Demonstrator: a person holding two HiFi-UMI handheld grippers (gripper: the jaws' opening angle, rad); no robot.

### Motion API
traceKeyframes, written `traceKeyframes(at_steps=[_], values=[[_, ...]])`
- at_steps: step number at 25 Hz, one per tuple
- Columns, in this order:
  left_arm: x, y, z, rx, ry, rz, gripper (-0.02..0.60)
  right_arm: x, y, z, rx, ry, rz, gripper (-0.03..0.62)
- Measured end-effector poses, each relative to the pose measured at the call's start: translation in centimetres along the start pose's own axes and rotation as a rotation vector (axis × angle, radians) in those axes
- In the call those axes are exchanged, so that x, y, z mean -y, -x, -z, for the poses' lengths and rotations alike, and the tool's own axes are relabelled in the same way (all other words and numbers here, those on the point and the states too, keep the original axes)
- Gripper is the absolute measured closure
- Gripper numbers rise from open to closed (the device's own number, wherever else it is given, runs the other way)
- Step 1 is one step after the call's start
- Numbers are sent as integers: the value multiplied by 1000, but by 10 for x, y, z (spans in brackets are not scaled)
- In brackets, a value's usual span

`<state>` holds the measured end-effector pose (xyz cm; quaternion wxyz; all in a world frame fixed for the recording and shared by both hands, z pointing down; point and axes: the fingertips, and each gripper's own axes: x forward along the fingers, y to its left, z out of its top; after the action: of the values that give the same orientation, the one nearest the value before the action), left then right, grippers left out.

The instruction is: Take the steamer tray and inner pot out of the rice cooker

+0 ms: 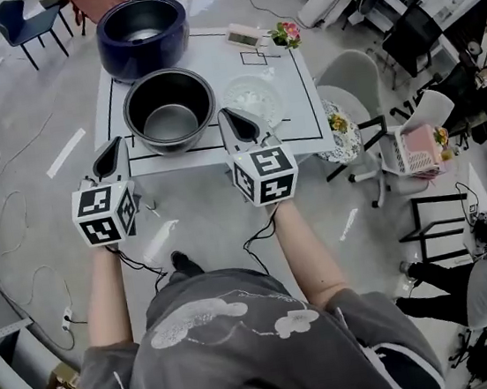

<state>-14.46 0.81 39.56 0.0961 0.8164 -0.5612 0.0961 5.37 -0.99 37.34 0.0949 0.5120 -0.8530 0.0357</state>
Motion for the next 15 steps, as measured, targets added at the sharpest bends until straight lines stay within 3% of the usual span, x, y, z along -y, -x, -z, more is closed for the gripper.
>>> traceKeyframes(at_steps=[9,15], values=[[70,21,12,-15,-70,0,575,12,56,25,-11,-35,-34,568],[89,26,18,0,-45,-6,575,11,71,28,-4,-17,-62,568]])
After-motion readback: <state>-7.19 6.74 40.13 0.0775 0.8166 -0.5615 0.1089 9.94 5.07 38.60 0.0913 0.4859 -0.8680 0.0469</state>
